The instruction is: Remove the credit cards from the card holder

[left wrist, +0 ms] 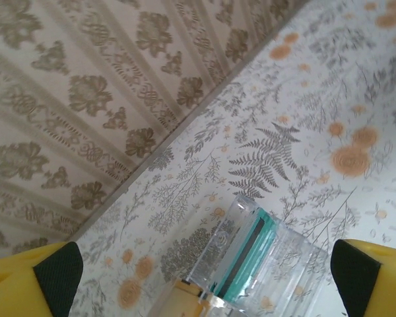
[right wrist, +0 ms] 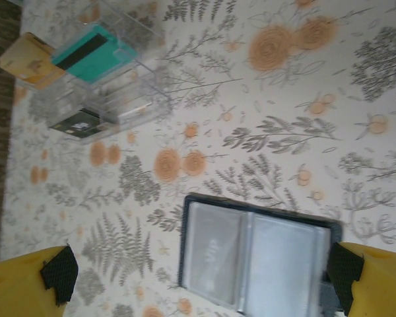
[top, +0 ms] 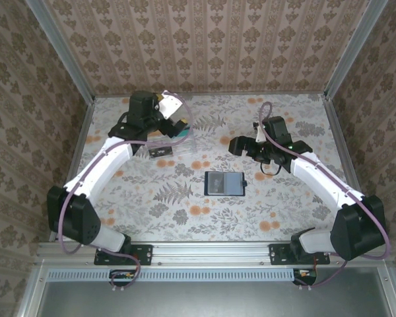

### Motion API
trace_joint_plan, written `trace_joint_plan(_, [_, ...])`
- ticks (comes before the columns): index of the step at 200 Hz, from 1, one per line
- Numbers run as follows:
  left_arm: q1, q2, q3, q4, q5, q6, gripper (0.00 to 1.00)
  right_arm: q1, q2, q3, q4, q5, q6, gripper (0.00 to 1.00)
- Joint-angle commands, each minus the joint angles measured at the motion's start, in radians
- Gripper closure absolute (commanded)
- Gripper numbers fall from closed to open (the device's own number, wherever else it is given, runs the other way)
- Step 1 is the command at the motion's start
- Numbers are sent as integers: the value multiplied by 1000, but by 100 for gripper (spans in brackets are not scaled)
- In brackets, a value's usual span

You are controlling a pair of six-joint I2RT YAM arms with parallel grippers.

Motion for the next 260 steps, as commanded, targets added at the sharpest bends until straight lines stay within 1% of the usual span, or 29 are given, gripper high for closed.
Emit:
trace_joint_plan(1, [27,-74,-28,32,-52,-252,0,26,2,52,-90,117,-82,0])
trace_joint_plan(20, [66,-102,-8,-41,-131,-444,0,43,-10,47,-93,159,-75,0])
trace_joint_plan(30, [99,-107,28,-132,-118,-517,0,54,-20,37,-79,174,-65,0])
trace_joint_plan(40, [129,-111,58,-210,-59,-525,0,66,-25,32,-79,198,-54,0])
trace_joint_plan(49, [138,-128,51,-238,-49,-524,0,79,-25,30,-83,218,-53,0])
trace_joint_plan(65, [146,-177,-10,-221,-38,-514,0,105,-23,27,-94,252,-39,0])
trace_joint_plan(75, [150,-216,-64,-195,-39,-556,0,122,-22,22,-100,276,-24,0])
trace_joint_plan(95, [165,-283,-159,-138,-11,-609,0,158,-19,-1,-101,307,-6,12])
trace_joint_plan(111, [165,-310,-184,-159,3,-658,0,183,-6,-21,-110,321,25,23])
trace_joint_plan(115, [164,-314,-188,-170,3,-673,0,187,-3,-27,-110,321,37,25])
trace_joint_plan(131, [163,-332,-223,-176,27,-705,3,210,2,-58,-104,330,70,35])
trace_joint_plan(157, [154,-357,-294,-141,55,-781,7,219,15,-112,-84,312,105,40])
trace_joint_plan(177, [119,-359,-340,-114,72,-825,11,219,44,-121,-100,307,110,41])
trace_joint_plan(200, [49,-342,-373,-90,18,-872,13,219,99,-147,-70,281,109,42])
trace_joint_plan(217, [-7,-302,-358,-129,-24,-910,16,219,127,-159,-46,272,100,46])
trace_joint_plan(225, [-15,-282,-350,-145,-40,-937,17,219,139,-160,-46,271,97,46])
trace_joint_plan(227, [-16,-276,-347,-149,-41,-945,18,219,143,-161,-46,271,97,47])
trace_joint_plan(230, [-45,-270,-345,-150,-39,-954,19,219,149,-162,-47,273,96,48])
trace_joint_plan(260, [-129,-208,-360,-108,-51,-1005,25,209,196,-185,-34,265,94,48])
